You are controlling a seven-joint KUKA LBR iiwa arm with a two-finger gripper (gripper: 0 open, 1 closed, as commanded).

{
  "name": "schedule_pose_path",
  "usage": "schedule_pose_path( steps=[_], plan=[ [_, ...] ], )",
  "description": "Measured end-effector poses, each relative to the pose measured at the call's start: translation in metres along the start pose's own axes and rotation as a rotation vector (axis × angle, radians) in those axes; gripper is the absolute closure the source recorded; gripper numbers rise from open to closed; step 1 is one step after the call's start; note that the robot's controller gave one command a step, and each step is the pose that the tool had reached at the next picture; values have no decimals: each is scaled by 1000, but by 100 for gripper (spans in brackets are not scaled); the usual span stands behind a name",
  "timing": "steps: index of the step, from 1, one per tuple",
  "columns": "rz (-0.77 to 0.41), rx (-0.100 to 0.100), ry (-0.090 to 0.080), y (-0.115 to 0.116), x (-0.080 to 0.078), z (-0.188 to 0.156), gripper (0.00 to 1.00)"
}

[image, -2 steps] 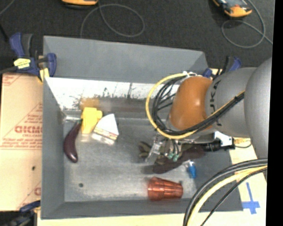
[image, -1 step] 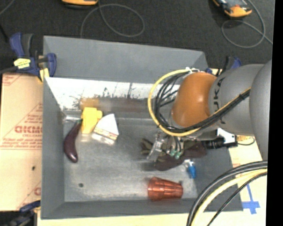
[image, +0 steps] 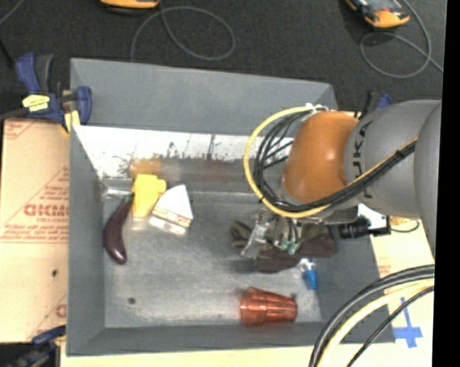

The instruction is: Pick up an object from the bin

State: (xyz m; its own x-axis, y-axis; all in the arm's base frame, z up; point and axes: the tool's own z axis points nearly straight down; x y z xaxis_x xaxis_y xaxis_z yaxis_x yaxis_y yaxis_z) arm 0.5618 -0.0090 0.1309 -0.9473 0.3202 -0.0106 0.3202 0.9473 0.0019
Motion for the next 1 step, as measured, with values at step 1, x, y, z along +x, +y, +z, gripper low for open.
schedule_pose_path(
  steps=[1],
  plan=[
    [-1,0,0,0,0,-15,100]
  ],
)
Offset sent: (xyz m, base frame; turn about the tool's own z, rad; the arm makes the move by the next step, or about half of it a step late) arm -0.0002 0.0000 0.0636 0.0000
